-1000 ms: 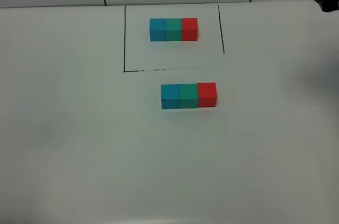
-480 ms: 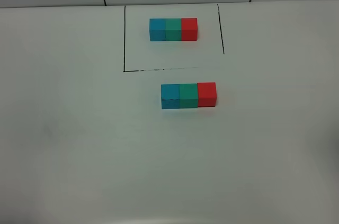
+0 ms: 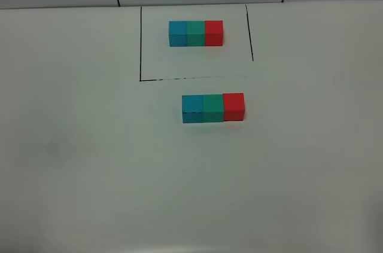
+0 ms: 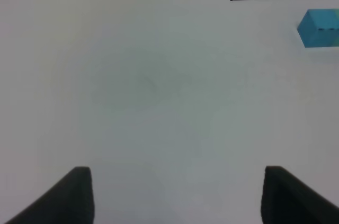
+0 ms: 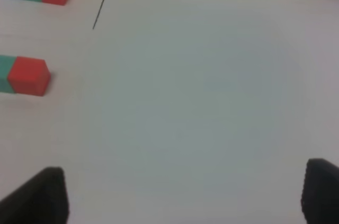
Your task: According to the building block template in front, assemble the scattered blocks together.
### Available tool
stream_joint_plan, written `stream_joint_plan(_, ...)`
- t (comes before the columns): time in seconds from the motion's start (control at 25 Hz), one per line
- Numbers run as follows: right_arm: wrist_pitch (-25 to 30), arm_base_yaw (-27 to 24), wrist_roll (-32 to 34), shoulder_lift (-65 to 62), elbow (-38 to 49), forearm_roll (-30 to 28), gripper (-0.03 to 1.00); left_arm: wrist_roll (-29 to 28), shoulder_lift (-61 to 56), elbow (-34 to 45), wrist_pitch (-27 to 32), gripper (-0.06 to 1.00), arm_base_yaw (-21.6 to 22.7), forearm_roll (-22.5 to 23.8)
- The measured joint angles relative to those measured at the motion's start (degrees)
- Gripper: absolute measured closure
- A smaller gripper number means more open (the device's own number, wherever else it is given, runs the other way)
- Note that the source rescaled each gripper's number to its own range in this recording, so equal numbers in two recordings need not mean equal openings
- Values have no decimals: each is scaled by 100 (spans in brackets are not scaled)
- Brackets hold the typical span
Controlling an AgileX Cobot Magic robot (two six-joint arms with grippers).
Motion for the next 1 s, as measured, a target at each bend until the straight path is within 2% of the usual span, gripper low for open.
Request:
stream_joint_plan(0.4, 807, 0, 391, -1318, 701, -172, 3, 0, 0, 0, 0, 34, 0, 0)
stream_joint_plan(0.6, 766, 0, 385, -1976, 1049, -172, 3, 0, 0, 0, 0, 34, 0, 0)
stream_joint_plan(1.0, 637, 0, 385, -2028, 1088, -172, 4, 0, 0, 0, 0, 34, 0, 0)
